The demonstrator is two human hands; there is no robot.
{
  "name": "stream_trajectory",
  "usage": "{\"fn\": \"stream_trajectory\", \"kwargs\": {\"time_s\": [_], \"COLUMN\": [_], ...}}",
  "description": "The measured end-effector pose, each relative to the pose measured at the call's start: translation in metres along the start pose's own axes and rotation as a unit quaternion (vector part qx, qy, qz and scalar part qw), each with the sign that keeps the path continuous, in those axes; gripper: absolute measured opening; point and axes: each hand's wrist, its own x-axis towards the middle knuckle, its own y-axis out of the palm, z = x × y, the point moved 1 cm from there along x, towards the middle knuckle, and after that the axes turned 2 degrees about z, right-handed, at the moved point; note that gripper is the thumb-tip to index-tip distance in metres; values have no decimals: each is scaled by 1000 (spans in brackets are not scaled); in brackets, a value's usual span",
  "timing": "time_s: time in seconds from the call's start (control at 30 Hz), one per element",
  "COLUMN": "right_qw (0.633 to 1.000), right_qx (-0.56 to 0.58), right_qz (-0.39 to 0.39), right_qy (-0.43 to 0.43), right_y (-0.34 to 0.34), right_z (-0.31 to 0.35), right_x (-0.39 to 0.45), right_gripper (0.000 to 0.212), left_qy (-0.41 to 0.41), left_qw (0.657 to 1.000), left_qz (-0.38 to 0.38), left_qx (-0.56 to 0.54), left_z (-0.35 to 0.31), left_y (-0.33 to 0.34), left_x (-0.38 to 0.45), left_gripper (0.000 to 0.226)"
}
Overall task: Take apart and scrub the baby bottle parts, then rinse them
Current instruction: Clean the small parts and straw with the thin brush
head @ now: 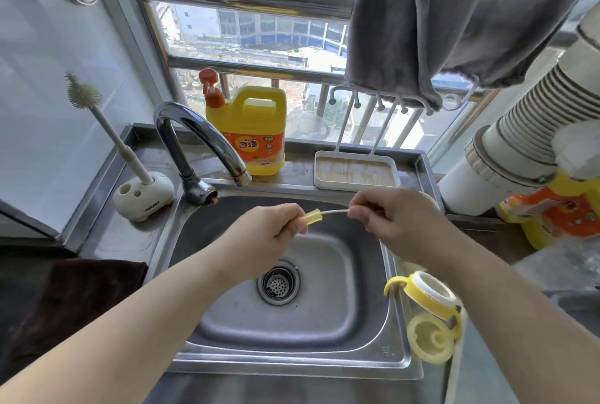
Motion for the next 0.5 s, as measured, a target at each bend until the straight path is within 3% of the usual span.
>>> {"fn": "stream_trajectory", "kwargs": {"time_s": [0.1, 0.23, 0.33, 0.5], "right_qw": [999, 999, 1000, 998], "right_qx": [-25, 19, 15, 47], "right_qz": [34, -18, 11, -42], "right_qy": [-15, 21, -1, 30], "right_y": [7, -2, 14, 9], "right_z": [6, -5, 1, -9], "right_x": [-1, 4, 1, 3], "right_gripper": [16, 30, 24, 28], "left_qy": [9, 18, 31, 24], "left_qw": [1000, 999, 999, 999], "left_qz": [9, 12, 12, 1], "left_qx": [26, 24, 34, 24], "left_z": [-4, -5, -10, -6], "left_y": [0, 0, 3, 1], "left_x": [-1, 0, 0, 1], "left_gripper": [22, 21, 25, 25]}}
